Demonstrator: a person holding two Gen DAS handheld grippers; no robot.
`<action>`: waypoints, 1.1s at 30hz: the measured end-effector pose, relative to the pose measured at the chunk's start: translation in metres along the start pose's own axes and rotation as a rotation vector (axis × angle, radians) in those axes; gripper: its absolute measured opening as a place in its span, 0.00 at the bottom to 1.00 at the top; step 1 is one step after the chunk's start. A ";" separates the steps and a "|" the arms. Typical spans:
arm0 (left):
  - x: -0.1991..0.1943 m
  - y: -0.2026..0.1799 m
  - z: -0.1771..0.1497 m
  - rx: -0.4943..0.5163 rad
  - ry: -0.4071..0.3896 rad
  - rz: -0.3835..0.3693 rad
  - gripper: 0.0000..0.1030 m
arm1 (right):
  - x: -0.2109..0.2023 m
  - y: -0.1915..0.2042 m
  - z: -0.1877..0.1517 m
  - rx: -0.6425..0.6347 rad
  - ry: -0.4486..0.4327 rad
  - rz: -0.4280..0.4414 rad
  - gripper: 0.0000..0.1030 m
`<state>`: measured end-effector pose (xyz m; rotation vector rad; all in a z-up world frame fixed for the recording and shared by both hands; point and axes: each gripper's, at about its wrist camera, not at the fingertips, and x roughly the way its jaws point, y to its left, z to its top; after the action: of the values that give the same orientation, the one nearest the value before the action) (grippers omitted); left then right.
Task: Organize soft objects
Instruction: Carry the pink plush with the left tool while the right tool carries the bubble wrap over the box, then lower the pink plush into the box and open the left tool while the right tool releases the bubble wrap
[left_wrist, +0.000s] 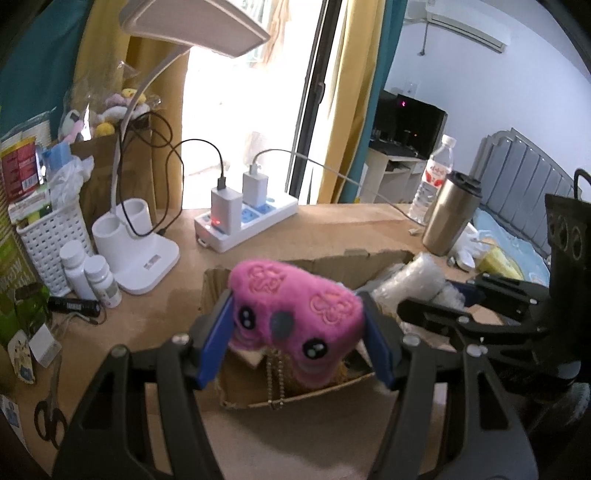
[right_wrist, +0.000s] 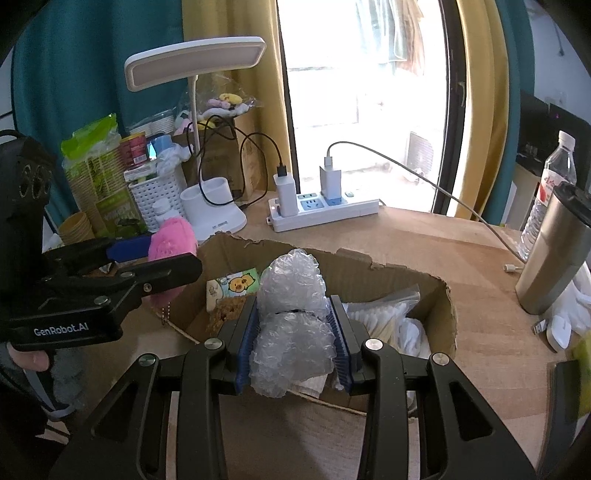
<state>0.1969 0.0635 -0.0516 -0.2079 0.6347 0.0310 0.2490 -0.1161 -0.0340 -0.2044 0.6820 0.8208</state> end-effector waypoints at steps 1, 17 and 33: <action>0.002 0.000 0.000 0.003 0.004 0.005 0.64 | 0.001 0.000 0.000 0.001 0.001 0.001 0.37; 0.009 -0.001 -0.001 0.012 0.005 0.004 0.64 | 0.007 -0.003 0.000 0.009 0.011 0.006 0.37; 0.026 0.011 -0.021 -0.036 0.108 -0.016 0.75 | 0.020 0.003 0.001 0.008 0.038 0.003 0.37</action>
<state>0.2047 0.0693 -0.0858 -0.2503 0.7403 0.0161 0.2573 -0.1013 -0.0454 -0.2125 0.7214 0.8182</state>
